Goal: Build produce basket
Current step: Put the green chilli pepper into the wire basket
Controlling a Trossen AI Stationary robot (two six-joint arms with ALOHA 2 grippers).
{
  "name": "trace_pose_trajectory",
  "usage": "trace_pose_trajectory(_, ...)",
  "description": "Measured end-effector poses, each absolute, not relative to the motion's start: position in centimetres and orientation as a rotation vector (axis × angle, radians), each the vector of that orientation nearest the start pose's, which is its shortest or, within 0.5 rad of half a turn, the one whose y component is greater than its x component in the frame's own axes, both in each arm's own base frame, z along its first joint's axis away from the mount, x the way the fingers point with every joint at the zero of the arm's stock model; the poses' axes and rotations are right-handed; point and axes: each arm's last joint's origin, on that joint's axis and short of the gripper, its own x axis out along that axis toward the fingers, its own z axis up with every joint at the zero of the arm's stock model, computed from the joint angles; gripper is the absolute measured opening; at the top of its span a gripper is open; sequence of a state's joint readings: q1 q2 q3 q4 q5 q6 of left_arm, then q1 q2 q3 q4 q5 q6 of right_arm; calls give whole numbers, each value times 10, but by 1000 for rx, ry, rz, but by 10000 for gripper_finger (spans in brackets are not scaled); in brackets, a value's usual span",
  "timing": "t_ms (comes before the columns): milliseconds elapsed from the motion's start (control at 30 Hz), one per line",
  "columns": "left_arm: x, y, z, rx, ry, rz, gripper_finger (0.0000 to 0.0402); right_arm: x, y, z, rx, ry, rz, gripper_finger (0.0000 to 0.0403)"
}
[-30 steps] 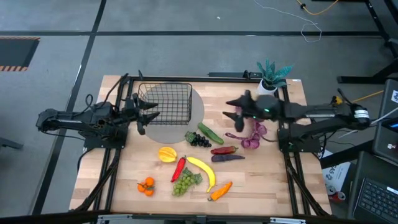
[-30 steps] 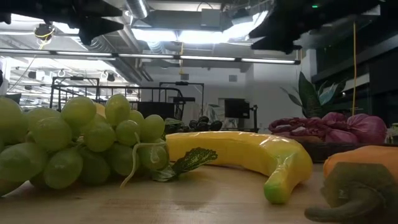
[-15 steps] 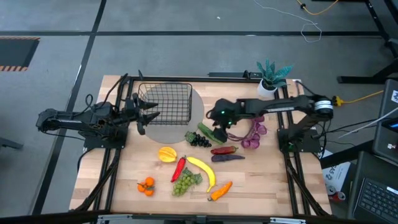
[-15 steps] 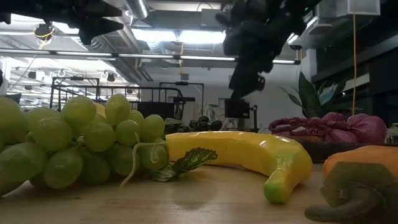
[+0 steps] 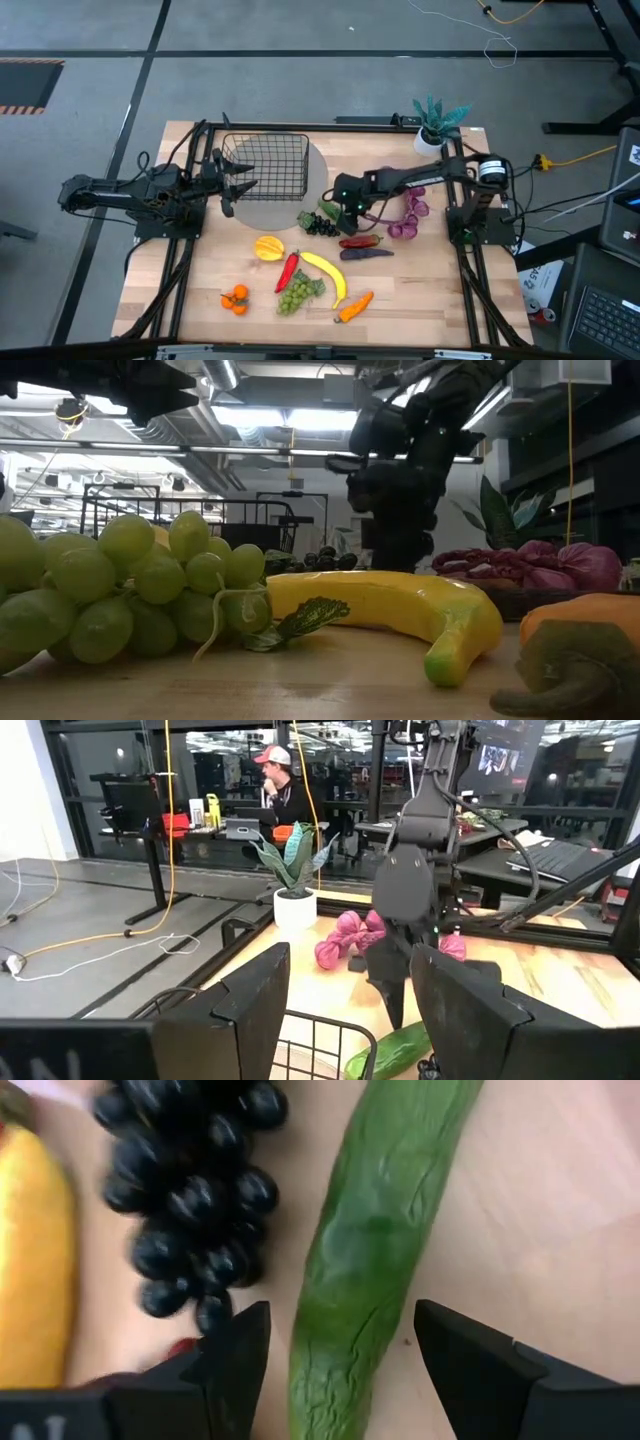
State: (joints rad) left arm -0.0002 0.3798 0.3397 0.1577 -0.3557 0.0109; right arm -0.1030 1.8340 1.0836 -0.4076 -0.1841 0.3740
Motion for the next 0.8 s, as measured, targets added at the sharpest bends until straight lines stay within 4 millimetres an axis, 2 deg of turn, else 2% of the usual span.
trace_pose_trajectory(133,116,10,263,-10,-115,356,204,348,-30,136,426,1174,-233,252)
trace_pose_trajectory(300,116,10,263,-9,-115,356,204,349,-33,133,379,1162,-305,245)
trace_pose_trajectory(400,116,10,263,-9,-115,357,204,348,-35,134,393,1159,-324,214)
trace_pose_trajectory(600,116,10,265,76,-119,364,204,343,-43,140,412,1164,-343,105)
trace_pose_trajectory(800,115,10,267,120,-136,369,204,336,-54,168,383,1082,-381,104)
